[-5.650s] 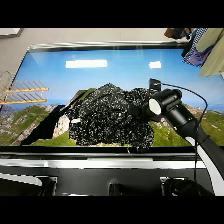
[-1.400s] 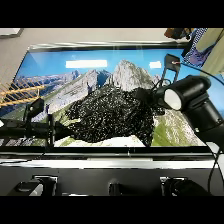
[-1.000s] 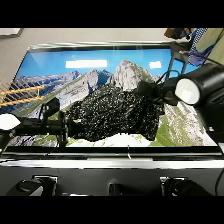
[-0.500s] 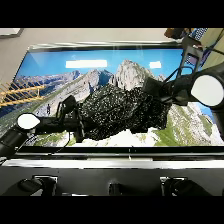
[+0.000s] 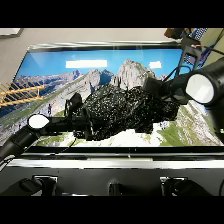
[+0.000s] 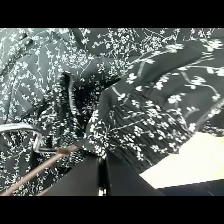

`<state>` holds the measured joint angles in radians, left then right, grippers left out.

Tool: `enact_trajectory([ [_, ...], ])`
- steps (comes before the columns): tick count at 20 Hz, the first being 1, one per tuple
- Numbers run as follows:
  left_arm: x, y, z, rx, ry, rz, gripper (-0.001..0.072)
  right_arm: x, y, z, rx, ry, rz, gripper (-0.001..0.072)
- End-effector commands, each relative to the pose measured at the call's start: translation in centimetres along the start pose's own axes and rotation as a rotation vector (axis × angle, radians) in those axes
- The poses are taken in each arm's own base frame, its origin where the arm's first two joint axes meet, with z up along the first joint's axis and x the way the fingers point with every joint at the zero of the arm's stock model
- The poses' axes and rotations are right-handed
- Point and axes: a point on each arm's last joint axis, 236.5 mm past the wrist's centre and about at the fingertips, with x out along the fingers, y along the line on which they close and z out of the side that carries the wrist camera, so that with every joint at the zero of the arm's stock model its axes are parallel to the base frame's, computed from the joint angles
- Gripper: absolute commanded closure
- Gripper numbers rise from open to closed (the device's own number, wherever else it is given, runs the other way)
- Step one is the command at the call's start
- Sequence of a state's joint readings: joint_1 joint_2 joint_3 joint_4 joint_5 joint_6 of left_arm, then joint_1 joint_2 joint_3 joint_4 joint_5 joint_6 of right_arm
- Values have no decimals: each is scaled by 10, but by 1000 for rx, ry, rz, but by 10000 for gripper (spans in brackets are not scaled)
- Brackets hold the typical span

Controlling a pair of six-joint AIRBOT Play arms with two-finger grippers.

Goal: Fold the clothes and pants, and hang the long-sleeved shirts on hangers.

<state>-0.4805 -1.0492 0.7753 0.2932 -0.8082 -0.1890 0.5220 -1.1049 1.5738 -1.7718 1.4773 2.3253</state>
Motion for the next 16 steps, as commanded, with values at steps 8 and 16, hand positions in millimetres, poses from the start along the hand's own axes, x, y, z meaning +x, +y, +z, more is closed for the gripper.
enact_trajectory([
  [8, 3, -3, 5, 1, -21, -3, 690, -4, 5, -19, -63, 74, 29, 384],
  [16, 3, 3, 6, 7, -25, 23, 691, -67, -63, 25, 50, -179, -90, 165],
])
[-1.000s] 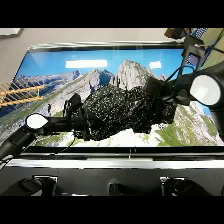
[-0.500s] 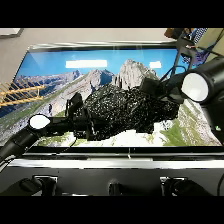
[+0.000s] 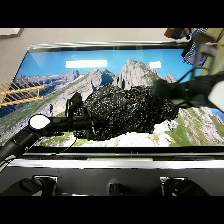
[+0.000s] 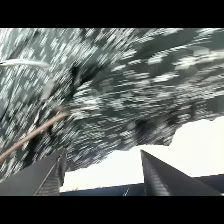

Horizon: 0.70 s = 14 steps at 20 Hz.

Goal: Fold the clothes and pants, and hang the long-sleeved shirts on hangers.

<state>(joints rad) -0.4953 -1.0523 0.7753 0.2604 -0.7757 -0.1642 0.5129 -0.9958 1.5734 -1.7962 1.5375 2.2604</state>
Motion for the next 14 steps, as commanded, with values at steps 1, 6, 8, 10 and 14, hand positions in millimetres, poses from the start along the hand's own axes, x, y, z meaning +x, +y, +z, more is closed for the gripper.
enact_trajectory([
  [1, 0, 2, 1, 1, -2, 9, 690, -27, -64, 34, 163, -141, -132, 152],
  [6, 0, 2, 1, 1, -2, 9, 690, 4, -69, 28, -87, 110, 191, 154],
  [8, 0, 2, 1, 1, -2, 10, 690, 16, -76, 5, -463, 219, 234, 154],
  [10, 0, 2, 1, 1, -2, 10, 690, 28, -64, 12, -822, 151, 331, 144],
  [14, 0, 2, 0, 1, -1, 10, 690, 42, -37, 32, -1208, -34, 451, 130],
])
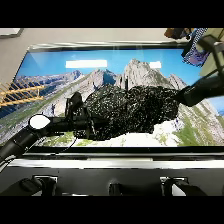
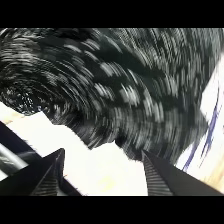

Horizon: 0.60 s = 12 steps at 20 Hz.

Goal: Fold the clothes and pants, and hang the long-sleeved shirts on hangers.

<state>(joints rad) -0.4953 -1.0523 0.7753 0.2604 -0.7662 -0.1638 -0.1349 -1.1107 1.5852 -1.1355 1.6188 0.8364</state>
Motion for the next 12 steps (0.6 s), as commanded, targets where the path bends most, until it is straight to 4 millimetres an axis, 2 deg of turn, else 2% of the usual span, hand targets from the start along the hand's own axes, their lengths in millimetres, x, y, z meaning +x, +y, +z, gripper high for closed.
enact_trajectory([
  [1, 0, 0, 0, 1, 0, 0, 690, 14, 2, 27, -416, -126, 61, 98],
  [5, 0, 0, 0, 1, 0, 0, 690, 38, 6, 26, -475, -108, 131, 88],
  [10, 0, 0, 0, 1, 0, 0, 689, 81, 16, 45, -557, -114, 176, 89],
  [12, 0, 0, 0, 1, 0, 0, 690, 96, 23, 40, -564, -87, 231, 91],
])
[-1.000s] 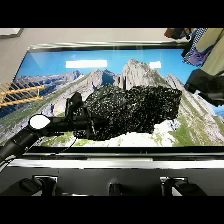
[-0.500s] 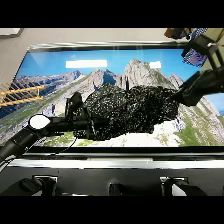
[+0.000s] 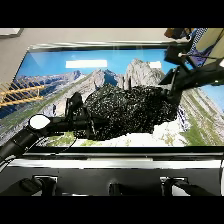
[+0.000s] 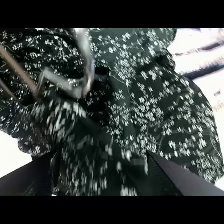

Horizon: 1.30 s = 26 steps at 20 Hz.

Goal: Fold the clothes and pants, and hang the long-sleeved shirts on hangers.

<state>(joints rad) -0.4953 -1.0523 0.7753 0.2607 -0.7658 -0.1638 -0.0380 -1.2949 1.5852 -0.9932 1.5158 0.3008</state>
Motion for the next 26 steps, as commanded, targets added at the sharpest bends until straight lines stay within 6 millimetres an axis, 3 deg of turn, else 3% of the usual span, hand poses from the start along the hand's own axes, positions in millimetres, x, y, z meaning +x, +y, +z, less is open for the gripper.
enact_trajectory([
  [1, 0, 0, 0, 0, 0, -1, 690, 27, 7, -2, -33, 10, 85, 128],
  [2, 0, 0, 0, 0, 0, -1, 690, 29, 13, -5, -29, 20, 120, 263],
  [5, 0, 0, 0, 0, 0, -1, 689, 25, 28, -12, -32, 48, 180, 556],
  [6, 0, 0, 0, 0, 0, -1, 689, 23, 32, -12, -34, 51, 189, 687],
  [9, 0, 1, 0, -1, -1, 2, 655, 14, 34, -10, -57, 60, 169, 693],
  [11, 0, 2, 0, -19, -1, 6, 490, 5, 35, -14, -70, 92, 144, 694],
  [12, -1, 6, 1, -67, -4, 23, 451, 0, 35, -17, -76, 108, 129, 695],
  [16, -21, 62, 5, -408, -74, 194, 137, -20, 35, -22, -71, 163, 58, 695],
  [17, -30, 77, 5, -515, -100, 230, 92, -23, 35, -22, -57, 166, 46, 695],
  [19, -50, 107, 2, -729, -158, 291, 84, -28, 34, -21, -17, 170, 22, 695],
  [20, -59, 119, -1, -823, -186, 317, 24, -30, 33, -21, 4, 173, 5, 695],
  [22, -67, 133, -6, -924, -212, 341, 22, -33, 29, -21, 42, 176, -26, 695],
  [26, -44, 132, -28, -923, -141, 354, 22, -35, 24, -21, 168, 174, -63, 694],
])
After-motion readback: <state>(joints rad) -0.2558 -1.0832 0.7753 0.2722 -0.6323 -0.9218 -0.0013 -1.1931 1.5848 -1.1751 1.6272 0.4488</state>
